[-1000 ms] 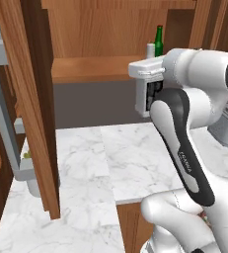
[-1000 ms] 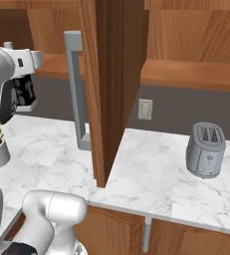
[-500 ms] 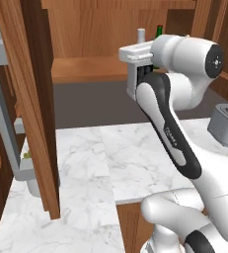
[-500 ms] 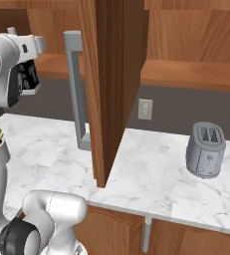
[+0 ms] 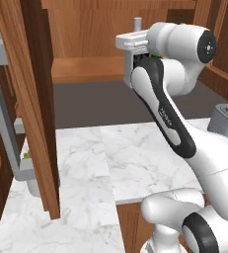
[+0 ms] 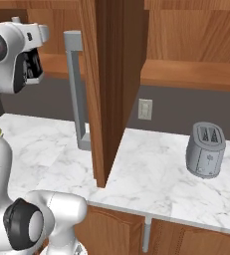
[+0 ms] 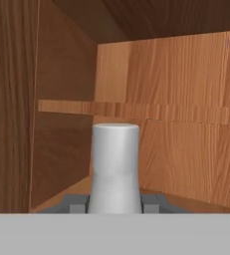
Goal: Sort all alcoholic drinks to one cabinet, and non-alcoholic drinks to the other.
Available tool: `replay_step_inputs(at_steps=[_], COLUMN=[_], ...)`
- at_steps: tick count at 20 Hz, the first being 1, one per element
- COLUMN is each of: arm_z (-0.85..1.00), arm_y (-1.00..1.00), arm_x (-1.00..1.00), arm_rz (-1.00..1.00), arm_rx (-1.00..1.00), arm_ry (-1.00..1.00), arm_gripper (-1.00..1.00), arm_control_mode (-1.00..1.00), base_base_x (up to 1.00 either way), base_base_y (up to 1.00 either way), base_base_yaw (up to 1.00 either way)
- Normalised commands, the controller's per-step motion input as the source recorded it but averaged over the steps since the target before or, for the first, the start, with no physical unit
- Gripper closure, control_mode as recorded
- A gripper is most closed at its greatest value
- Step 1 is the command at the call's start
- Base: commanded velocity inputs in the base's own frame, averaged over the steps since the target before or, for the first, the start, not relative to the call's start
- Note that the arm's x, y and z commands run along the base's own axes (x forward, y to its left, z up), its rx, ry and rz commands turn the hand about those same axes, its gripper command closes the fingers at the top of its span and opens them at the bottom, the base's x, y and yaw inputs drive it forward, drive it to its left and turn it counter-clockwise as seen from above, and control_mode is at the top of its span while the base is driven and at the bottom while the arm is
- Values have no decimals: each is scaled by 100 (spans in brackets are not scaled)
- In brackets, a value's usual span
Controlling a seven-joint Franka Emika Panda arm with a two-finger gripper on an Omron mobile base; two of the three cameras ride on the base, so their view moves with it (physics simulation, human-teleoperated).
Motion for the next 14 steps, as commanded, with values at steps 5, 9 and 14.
replay_step_inputs(at_steps=[5,9,14], arm_z=[5,0,0], arm_y=[3,5,1], arm_x=[38,35,28], arm_rz=[0,0,0], arm_rx=[0,0,0], arm_ry=[0,0,0], arm_gripper=[100,100,100], arm_control_mode=[-100,-100,-100], base_base_x=[0,0,0], base_base_y=[0,0,0], base_base_yaw=[0,0,0])
